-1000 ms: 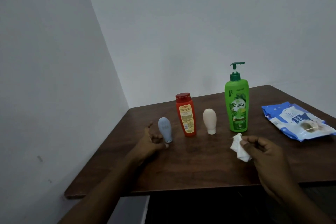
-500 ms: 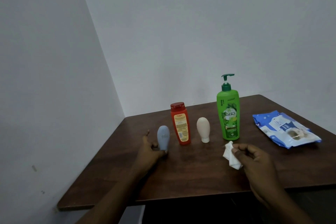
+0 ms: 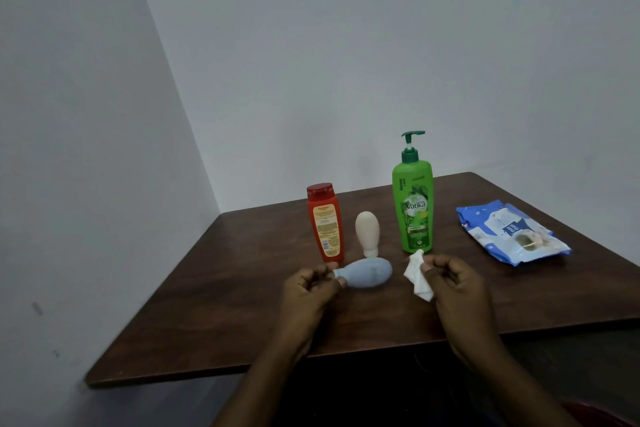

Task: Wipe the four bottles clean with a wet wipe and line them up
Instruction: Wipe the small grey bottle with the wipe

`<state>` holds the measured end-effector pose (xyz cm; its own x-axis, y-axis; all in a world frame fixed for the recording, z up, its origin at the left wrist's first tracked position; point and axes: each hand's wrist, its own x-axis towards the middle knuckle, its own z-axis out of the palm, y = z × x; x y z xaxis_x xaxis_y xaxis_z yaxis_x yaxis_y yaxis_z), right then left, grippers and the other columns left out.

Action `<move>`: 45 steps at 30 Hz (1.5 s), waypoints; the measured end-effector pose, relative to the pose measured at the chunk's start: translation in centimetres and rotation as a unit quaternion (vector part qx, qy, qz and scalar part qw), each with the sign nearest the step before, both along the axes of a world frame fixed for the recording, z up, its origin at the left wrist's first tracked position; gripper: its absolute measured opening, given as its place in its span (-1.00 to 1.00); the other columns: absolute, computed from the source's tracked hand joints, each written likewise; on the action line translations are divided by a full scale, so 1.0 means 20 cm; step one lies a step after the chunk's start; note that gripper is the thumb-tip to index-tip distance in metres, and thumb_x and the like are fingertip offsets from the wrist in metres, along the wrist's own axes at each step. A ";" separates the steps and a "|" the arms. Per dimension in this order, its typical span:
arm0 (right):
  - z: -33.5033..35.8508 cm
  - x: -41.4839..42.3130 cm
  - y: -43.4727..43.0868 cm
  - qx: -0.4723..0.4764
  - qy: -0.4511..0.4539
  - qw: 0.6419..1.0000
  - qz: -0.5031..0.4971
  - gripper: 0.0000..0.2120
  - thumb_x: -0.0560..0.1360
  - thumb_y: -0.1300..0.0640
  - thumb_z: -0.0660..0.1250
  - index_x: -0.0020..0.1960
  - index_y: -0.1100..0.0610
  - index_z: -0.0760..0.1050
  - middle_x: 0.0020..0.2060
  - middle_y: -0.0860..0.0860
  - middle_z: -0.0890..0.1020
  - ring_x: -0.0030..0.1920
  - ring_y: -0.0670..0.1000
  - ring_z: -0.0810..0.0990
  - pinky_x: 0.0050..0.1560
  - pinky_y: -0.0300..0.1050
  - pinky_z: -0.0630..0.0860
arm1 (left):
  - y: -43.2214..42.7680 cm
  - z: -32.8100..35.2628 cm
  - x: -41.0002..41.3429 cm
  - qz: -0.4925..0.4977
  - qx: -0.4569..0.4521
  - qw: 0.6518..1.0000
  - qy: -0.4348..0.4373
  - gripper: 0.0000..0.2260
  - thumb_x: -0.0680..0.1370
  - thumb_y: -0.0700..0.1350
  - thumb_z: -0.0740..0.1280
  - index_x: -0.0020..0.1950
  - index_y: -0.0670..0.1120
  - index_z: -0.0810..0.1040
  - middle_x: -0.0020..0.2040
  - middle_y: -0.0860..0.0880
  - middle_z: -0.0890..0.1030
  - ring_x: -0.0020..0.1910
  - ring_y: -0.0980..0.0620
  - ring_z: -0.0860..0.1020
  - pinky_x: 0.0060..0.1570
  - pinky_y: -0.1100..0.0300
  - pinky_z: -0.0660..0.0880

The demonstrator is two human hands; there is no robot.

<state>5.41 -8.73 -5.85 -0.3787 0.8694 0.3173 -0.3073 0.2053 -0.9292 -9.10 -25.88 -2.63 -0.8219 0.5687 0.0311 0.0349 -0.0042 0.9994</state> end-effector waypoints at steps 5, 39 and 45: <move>0.07 -0.03 -0.04 0.169 -0.026 0.983 -0.061 -0.83 0.58 0.23 0.36 0.07 -0.01 0.61 -0.05 -0.13 0.67 -0.02 -0.20 0.64 -0.06 -0.40 0.52 | 0.03 -0.03 0.05 0.041 0.070 0.997 -0.018 -0.81 0.49 -0.26 0.53 0.09 -0.13 0.72 -0.01 -0.02 0.78 0.04 -0.01 0.74 0.13 0.01 0.67; 0.03 -0.15 -0.08 0.509 -0.105 0.847 0.113 -0.66 0.51 0.31 0.39 0.26 0.11 0.60 0.08 -0.02 0.61 0.07 -0.11 0.59 0.06 -0.22 0.54 | -0.02 -0.08 0.05 -0.022 0.064 0.996 0.065 -0.85 0.47 -0.36 0.53 -0.03 -0.24 0.62 -0.03 -0.19 0.75 0.02 -0.18 0.73 0.06 -0.05 0.68; 0.03 -0.17 -0.06 0.453 -0.088 0.885 0.061 -0.77 0.55 0.21 0.40 0.20 0.10 0.64 0.05 -0.02 0.63 0.05 -0.11 0.61 0.03 -0.19 0.55 | -0.02 -0.07 0.06 -0.017 0.041 0.992 0.119 -0.83 0.44 -0.32 0.57 -0.11 -0.12 0.64 -0.05 -0.12 0.76 -0.02 -0.09 0.74 0.00 0.01 0.68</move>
<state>2.03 -9.85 -5.22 -0.5649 0.2379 0.7901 -0.2458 0.8655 -0.4364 -7.80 -26.19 -4.04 -0.7662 0.5834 0.2695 0.2684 -0.0905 0.9590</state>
